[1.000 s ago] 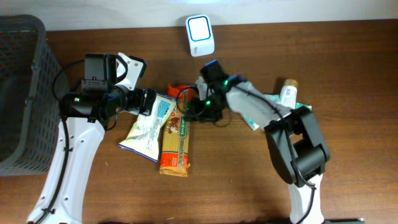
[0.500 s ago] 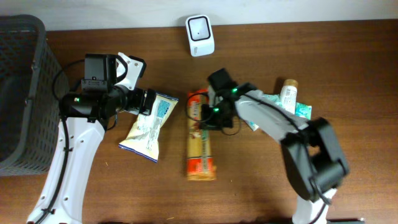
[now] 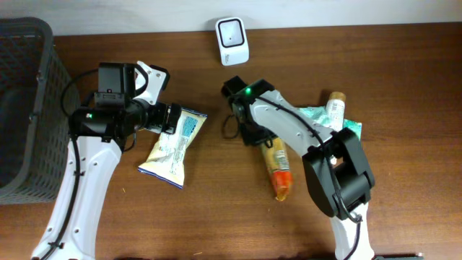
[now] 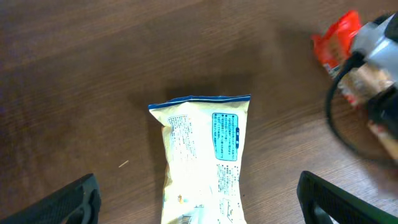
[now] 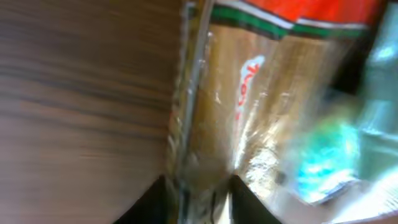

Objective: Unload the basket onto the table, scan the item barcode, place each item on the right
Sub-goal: 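Grasp the spaghetti pack with the right gripper and lift it, then hold the spaghetti pack up to the scanner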

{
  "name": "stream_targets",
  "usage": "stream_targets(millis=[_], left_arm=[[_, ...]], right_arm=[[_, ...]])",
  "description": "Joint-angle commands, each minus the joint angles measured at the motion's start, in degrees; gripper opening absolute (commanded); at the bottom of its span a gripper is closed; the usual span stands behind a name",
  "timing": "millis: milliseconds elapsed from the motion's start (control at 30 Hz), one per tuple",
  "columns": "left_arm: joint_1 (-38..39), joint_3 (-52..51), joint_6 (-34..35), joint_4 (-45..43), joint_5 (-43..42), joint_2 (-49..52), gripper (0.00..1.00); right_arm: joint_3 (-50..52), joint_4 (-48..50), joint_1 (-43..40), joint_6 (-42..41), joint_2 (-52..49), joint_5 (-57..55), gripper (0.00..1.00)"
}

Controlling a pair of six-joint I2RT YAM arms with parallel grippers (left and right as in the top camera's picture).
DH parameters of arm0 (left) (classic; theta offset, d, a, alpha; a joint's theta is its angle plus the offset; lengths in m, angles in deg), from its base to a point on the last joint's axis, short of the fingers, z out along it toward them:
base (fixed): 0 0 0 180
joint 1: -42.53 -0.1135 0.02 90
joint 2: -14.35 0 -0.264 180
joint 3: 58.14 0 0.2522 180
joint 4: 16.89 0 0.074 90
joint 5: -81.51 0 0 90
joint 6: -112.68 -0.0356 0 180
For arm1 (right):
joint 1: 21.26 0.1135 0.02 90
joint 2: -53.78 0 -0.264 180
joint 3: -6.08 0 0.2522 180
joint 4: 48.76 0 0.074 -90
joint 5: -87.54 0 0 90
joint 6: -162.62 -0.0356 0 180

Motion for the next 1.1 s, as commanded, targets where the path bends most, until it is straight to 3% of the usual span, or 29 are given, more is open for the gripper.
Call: stream_targets(millis=[0, 67, 100, 233, 367, 500, 867, 900, 933, 1000, 1067], left_arm=[[-0.20, 0.42, -0.90, -0.07, -0.02, -0.55, 0.99], [-0.20, 0.42, -0.90, -0.07, -0.02, -0.55, 0.99], [-0.20, 0.42, -0.90, -0.07, -0.02, -0.55, 0.99], [-0.20, 0.42, -0.90, -0.07, -0.02, -0.55, 0.99], [-0.20, 0.42, -0.90, -0.07, -0.02, -0.55, 0.99], [-0.20, 0.42, -0.90, -0.07, -0.02, -0.55, 0.99], [-0.20, 0.42, -0.90, -0.07, -0.02, -0.55, 0.99], [-0.20, 0.42, -0.90, -0.07, -0.02, -0.55, 0.99], [-0.20, 0.42, -0.90, -0.07, -0.02, -0.55, 0.99], [-0.20, 0.42, -0.90, -0.07, -0.02, -0.55, 0.99], [-0.20, 0.42, -0.90, -0.07, -0.02, -0.55, 0.99]], right_arm=[[-1.14, 3.10, 6.38, 2.14, -0.66, 15.58, 0.58], [-1.14, 4.61, 10.05, 2.43, -0.66, 19.39, 0.80], [-1.27, 4.57, 10.91, 4.00, -0.63, 20.06, 0.81], [-6.80, -1.55, 5.46, 5.27, 0.57, 19.58, 0.63], [-15.89, -8.98, -6.43, 6.84, 2.36, 20.39, 0.63], [-12.63, -13.22, -16.48, 19.17, 1.53, 36.33, 0.63], [20.28, 18.78, -18.49, 20.28, 1.53, 44.63, 0.58], [22.53, 21.18, -18.49, 20.26, 1.53, 45.66, 0.53], [24.09, 22.67, -18.49, 20.26, 1.53, 46.73, 0.41], [25.24, 23.08, -18.49, 20.28, 1.53, 48.50, 0.09], [25.18, 23.08, -18.56, 20.28, 1.53, 50.77, 0.04]])
